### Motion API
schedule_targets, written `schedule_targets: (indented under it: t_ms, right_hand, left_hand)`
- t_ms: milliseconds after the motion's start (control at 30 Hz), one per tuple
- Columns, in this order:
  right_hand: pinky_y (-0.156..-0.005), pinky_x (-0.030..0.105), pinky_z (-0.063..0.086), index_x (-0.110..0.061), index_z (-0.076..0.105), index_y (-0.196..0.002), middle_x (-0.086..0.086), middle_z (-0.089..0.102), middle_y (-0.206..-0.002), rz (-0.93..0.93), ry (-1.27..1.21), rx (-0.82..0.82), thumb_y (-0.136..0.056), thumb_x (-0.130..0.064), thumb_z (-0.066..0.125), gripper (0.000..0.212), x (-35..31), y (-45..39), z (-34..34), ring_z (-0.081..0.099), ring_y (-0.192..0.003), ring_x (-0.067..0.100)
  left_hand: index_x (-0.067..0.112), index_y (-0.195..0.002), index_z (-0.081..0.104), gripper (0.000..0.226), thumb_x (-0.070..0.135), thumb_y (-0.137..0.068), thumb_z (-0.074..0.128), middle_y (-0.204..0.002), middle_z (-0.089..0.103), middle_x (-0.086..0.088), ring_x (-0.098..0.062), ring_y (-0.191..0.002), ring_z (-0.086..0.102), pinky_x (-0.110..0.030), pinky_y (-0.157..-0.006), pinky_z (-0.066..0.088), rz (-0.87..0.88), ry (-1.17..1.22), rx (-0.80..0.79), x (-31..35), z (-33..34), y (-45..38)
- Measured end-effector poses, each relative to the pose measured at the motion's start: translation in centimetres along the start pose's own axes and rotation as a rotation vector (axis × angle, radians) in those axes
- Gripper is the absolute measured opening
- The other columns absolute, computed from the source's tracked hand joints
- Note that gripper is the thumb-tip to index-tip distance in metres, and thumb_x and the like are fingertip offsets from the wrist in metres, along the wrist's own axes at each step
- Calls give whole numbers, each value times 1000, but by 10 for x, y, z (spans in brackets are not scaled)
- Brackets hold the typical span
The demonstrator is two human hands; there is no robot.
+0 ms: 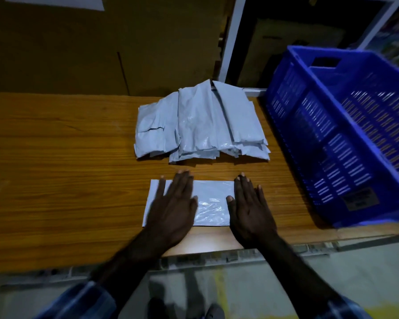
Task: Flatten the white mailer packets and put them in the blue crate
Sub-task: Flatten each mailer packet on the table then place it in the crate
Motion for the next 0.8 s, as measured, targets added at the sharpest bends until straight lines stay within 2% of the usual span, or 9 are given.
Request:
schedule_targets:
  t_ms: [100,200,300,433,567,633,733,800]
  right_hand:
    - [-121,36,-10,-7,5,-158,6,-7,-165,-13,22,18,-101,-48,-3,70,0,1,1,-8,-152,17]
    - [-123,38,-7,-7,5,-158,7,-7,-164,-21,33,24,-101,-47,-3,69,2,2,2,-7,-152,18]
    - [-122,38,-8,-10,2,-158,4,-9,-165,-17,4,16,-100,-51,-8,72,3,2,1,-10,-151,15]
    - [-122,38,-10,-13,-1,-158,0,-12,-165,-10,-36,-3,-98,-52,-9,72,3,1,1,-15,-150,12]
    - [-123,44,-4,-7,11,-157,8,-1,-165,-36,26,65,-102,-43,4,66,-7,0,-6,-3,-153,20]
    - [-123,47,2,-4,22,-155,12,10,-164,-100,20,135,-103,-34,16,60,-23,-5,-12,8,-152,25]
    - [-122,49,11,2,31,-151,19,21,-161,-249,-6,118,-103,-28,22,57,-49,-12,-6,19,-150,30]
    - [-121,47,17,3,35,-148,20,25,-159,-298,-16,82,-104,-27,23,55,-54,-13,6,23,-149,31]
  left_hand:
    - [7,-146,41,57,34,-100,22,-154,37,-11,-23,-145,29,-53,-114,17,99,42,-36,44,7,-15]
    - [10,-148,39,55,35,-102,22,-155,35,-7,-19,-147,25,-51,-116,18,88,52,-97,50,18,-16]
    - [17,-153,29,59,45,-103,14,-159,26,0,-16,-148,18,-47,-118,13,53,61,-104,28,20,-10]
    - [17,-154,24,64,48,-101,7,-160,19,0,-16,-149,17,-45,-120,9,-114,27,-98,-26,16,6]
    - [18,-156,2,73,53,-93,-5,-162,-7,5,-11,-149,-8,-42,-121,-6,-221,87,-146,-53,1,22]
    - [14,-156,4,68,48,-96,2,-162,-3,1,-14,-149,-4,-46,-121,-1,-174,81,-89,-36,-5,16]
    - [6,-150,31,58,34,-100,21,-158,27,-8,-21,-147,22,-52,-117,16,-47,82,-45,-2,0,4]
    - [5,-143,45,54,29,-98,25,-152,40,-11,-24,-143,34,-54,-113,20,-15,61,-57,11,8,0]
Point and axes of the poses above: each hand's wrist, its own y-axis away from the middle knuckle, its own z-axis out of the palm, x = y × z, the point moved 1 cm from there along -y, towards the middle knuckle
